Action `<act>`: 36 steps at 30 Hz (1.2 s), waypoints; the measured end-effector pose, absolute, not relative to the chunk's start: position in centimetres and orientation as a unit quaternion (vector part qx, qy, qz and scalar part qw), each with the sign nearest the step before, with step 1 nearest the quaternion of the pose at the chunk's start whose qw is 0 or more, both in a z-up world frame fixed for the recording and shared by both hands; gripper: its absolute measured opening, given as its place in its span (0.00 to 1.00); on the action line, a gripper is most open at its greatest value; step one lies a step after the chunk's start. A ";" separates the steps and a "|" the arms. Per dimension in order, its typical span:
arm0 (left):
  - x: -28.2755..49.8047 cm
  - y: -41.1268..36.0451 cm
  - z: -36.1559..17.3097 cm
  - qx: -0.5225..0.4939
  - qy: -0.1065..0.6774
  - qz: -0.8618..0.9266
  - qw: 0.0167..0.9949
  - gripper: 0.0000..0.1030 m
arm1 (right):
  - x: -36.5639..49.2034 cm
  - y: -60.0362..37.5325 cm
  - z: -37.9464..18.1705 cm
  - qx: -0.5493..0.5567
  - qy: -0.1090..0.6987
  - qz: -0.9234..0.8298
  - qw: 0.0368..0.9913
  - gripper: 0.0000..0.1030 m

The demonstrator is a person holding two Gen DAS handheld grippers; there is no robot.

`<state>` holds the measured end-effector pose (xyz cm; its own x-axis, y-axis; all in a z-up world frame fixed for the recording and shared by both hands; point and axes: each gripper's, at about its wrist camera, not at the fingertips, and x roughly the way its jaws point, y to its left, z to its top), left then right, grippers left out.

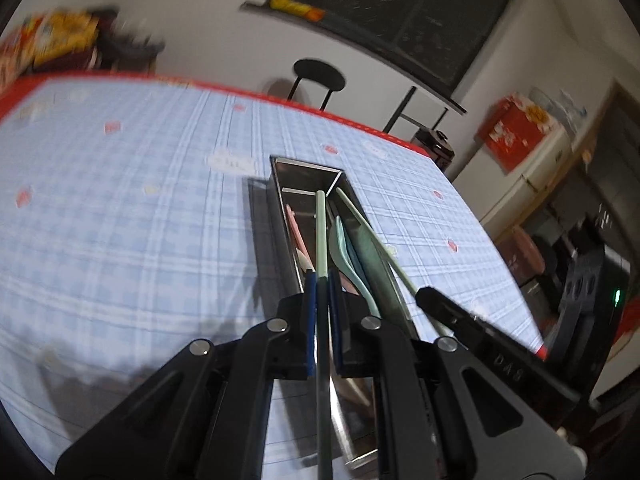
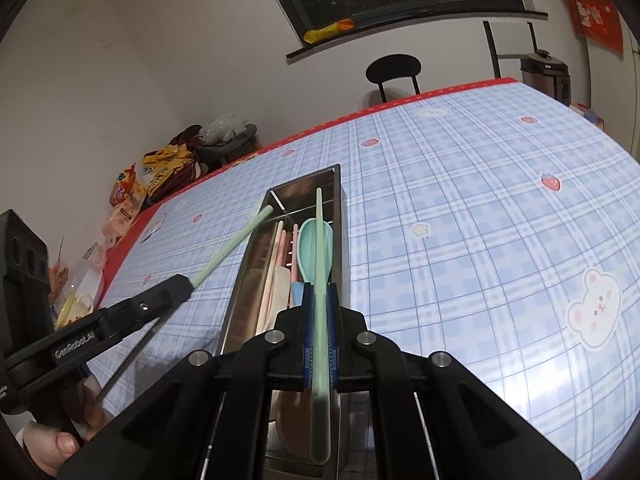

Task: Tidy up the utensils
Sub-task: 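Carry both green chopsticks into the steel rack and lower them, then open both tools to release the green chopsticks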

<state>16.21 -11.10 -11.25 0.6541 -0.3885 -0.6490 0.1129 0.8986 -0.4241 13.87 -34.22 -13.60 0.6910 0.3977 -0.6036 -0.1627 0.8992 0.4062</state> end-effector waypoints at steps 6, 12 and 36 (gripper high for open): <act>17.7 -11.1 -12.1 -0.223 0.404 -0.117 0.879 0.10 | 14.6 -33.7 -13.9 0.158 0.371 0.148 0.903 0.07; 18.5 -11.3 -12.9 -0.254 0.418 -0.096 0.867 0.10 | 15.1 -33.1 -14.3 0.156 0.379 0.147 0.900 0.07; 20.0 -12.7 -13.2 -0.242 0.430 -0.119 0.862 0.16 | 14.6 -33.2 -13.4 0.160 0.379 0.141 0.901 0.17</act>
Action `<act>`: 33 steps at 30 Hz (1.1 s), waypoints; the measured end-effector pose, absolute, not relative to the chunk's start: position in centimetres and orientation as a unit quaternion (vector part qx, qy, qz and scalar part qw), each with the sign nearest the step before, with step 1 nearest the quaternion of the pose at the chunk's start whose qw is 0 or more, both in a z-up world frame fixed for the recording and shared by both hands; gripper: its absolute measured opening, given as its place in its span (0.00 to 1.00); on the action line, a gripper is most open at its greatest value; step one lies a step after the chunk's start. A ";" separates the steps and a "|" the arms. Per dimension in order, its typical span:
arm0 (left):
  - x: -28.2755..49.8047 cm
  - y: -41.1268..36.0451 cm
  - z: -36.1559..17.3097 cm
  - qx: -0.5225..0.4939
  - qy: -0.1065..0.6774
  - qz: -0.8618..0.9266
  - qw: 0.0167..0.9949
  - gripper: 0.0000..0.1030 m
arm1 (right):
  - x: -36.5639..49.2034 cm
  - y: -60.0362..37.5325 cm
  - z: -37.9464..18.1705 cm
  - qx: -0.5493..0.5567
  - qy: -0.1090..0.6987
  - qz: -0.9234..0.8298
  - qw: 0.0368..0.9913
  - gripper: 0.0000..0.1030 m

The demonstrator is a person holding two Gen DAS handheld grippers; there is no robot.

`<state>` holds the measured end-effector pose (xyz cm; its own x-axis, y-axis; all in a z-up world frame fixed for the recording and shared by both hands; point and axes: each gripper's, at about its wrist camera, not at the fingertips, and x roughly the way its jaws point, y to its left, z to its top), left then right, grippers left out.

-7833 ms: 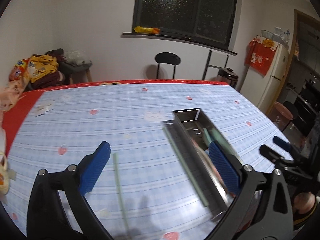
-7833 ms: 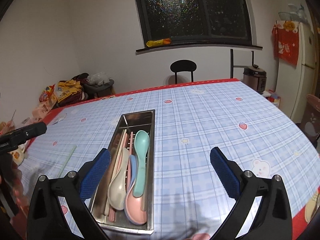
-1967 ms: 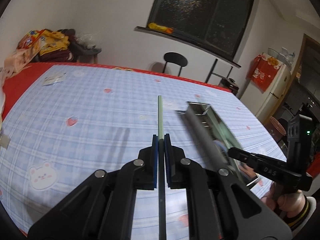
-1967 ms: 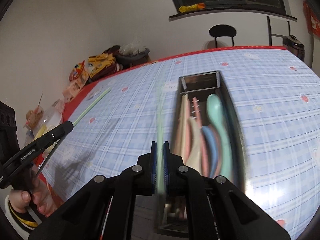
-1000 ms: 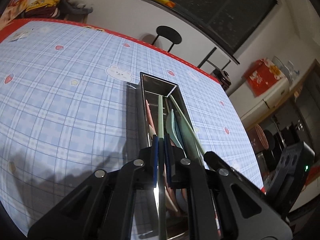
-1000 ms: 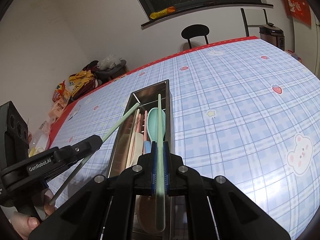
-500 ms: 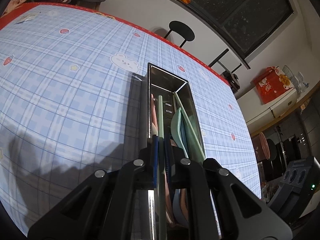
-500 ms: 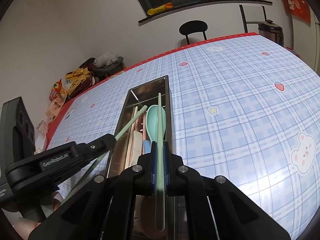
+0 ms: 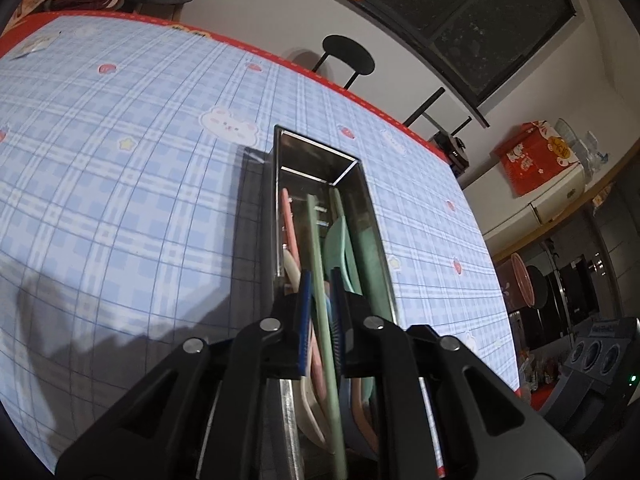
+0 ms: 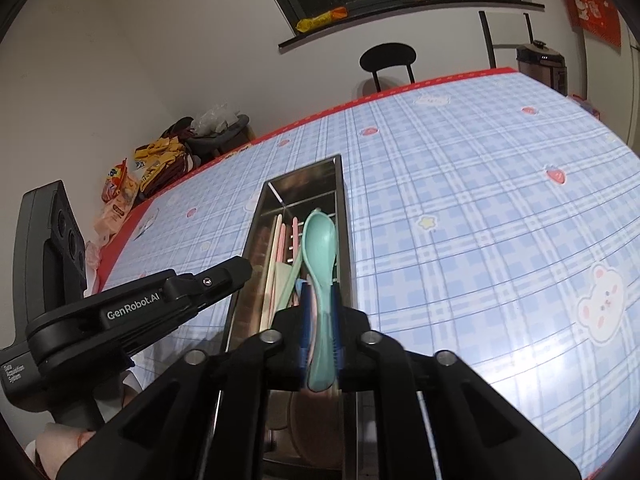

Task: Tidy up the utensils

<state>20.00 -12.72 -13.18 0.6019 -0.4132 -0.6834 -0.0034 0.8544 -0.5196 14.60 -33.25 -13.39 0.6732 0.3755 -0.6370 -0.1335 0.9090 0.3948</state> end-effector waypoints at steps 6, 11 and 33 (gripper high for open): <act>18.8 -11.2 -10.6 -0.203 0.402 -0.108 0.886 0.47 | 13.1 -34.1 -11.0 0.138 0.355 0.121 0.917 0.62; 16.7 -9.3 -7.4 -0.157 0.359 -0.098 0.915 0.80 | 11.6 -33.8 -8.2 0.091 0.334 0.105 0.932 0.92; 3.3 -4.1 4.2 0.037 0.198 -0.046 0.978 0.95 | 0.4 -31.6 2.6 -0.012 0.214 0.021 0.977 0.95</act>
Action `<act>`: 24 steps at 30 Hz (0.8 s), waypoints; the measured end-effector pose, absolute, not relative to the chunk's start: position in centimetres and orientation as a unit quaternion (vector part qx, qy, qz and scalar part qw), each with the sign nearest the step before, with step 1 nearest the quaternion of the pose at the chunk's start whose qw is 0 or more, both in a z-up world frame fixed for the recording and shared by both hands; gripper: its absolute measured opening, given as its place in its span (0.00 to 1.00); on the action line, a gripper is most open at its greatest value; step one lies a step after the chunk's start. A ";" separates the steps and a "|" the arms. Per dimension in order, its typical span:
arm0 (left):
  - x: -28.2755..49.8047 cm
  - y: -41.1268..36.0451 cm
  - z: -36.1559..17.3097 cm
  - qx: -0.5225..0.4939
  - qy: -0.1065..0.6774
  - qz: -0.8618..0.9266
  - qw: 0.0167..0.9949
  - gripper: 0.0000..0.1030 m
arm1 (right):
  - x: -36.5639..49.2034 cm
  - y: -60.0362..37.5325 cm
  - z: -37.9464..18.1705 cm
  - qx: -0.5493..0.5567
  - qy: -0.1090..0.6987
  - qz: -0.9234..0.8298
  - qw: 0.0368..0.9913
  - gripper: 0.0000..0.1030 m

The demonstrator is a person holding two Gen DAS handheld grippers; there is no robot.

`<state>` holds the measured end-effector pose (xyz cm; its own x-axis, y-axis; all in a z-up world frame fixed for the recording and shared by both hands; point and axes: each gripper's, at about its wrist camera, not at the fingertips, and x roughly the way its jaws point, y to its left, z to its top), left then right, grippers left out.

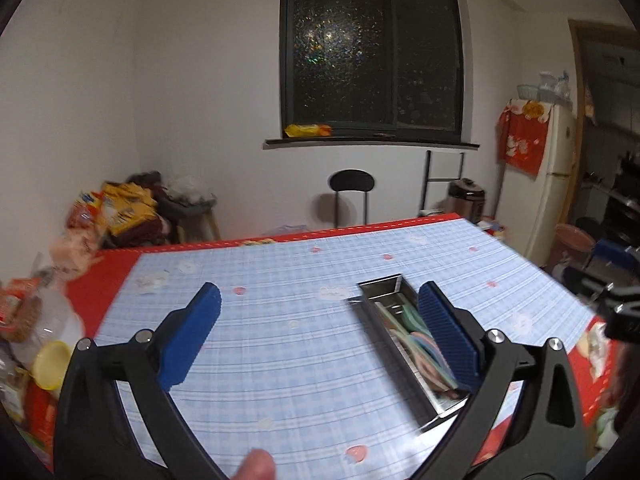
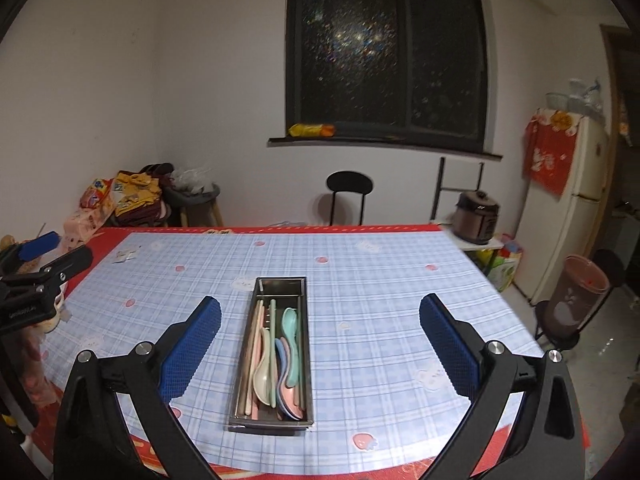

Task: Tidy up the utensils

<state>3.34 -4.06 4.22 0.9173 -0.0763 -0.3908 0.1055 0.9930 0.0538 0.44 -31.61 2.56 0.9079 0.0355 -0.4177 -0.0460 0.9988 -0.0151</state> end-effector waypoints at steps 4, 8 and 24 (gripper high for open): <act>1.5 -4.7 4.2 0.066 0.173 -0.031 0.982 0.95 | -1.0 -31.3 2.9 -0.018 0.206 0.011 0.978 0.95; 0.7 -5.0 4.0 0.063 0.174 -0.037 0.982 0.95 | -1.8 -31.2 2.8 -0.023 0.208 0.001 0.978 0.95; 1.1 -6.5 3.2 0.066 0.182 -0.048 0.980 0.95 | -2.4 -32.0 2.1 -0.036 0.208 -0.041 0.977 0.95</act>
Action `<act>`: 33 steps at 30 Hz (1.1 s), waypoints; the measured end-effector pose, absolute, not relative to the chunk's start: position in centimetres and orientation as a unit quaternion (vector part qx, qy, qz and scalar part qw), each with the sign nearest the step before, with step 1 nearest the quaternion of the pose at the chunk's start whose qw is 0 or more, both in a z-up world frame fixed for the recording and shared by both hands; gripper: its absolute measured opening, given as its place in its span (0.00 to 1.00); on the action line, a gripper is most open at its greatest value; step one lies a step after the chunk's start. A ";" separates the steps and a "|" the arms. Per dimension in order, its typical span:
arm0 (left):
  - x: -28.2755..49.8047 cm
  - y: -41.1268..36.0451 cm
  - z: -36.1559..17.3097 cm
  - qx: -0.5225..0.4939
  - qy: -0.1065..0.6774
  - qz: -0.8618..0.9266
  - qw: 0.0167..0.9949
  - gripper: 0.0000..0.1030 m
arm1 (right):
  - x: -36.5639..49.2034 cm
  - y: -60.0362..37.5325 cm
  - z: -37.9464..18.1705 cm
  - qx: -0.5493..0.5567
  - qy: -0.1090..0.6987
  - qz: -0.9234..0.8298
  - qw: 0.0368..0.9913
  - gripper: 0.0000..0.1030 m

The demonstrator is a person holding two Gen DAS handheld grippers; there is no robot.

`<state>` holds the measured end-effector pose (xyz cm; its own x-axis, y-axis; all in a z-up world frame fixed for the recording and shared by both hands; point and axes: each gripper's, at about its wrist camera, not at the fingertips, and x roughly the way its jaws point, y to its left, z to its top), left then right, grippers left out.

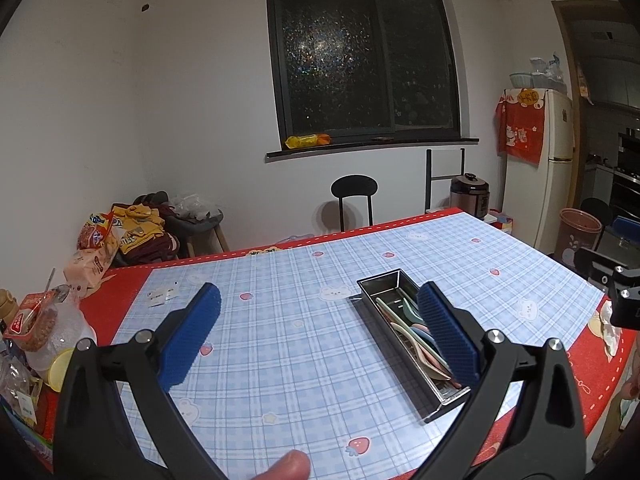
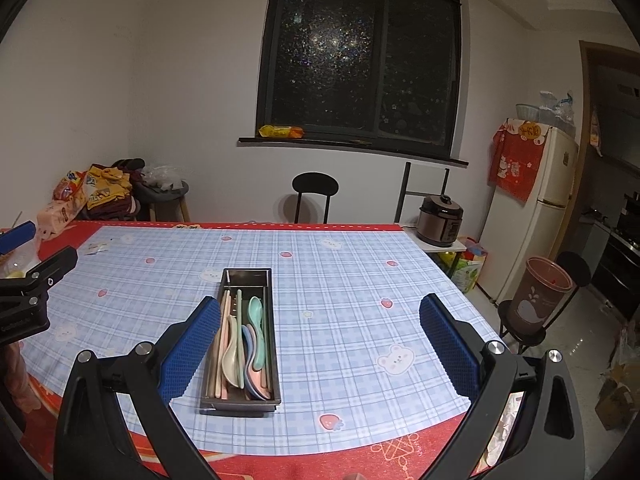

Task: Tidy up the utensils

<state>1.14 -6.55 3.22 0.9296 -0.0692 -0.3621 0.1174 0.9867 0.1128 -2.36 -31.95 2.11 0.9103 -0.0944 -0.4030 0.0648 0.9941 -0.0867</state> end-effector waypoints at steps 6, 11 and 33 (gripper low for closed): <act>1.3 -6.8 3.0 0.068 0.184 -0.051 0.979 0.95 | -2.2 -32.0 2.0 -0.039 0.209 -0.046 0.976 0.95; 1.4 -7.0 2.7 0.070 0.187 -0.057 0.978 0.95 | -2.0 -32.0 1.8 -0.042 0.210 -0.050 0.976 0.95; 2.0 -7.8 2.1 0.075 0.194 -0.073 0.975 0.95 | -1.9 -32.9 1.5 -0.047 0.213 -0.092 0.972 0.95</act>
<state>1.99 -7.80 2.14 0.9137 -0.1132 -0.3902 0.1715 0.9781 0.1179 -1.92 -32.95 1.45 0.8924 -0.1985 -0.4052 0.1584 0.9787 -0.1304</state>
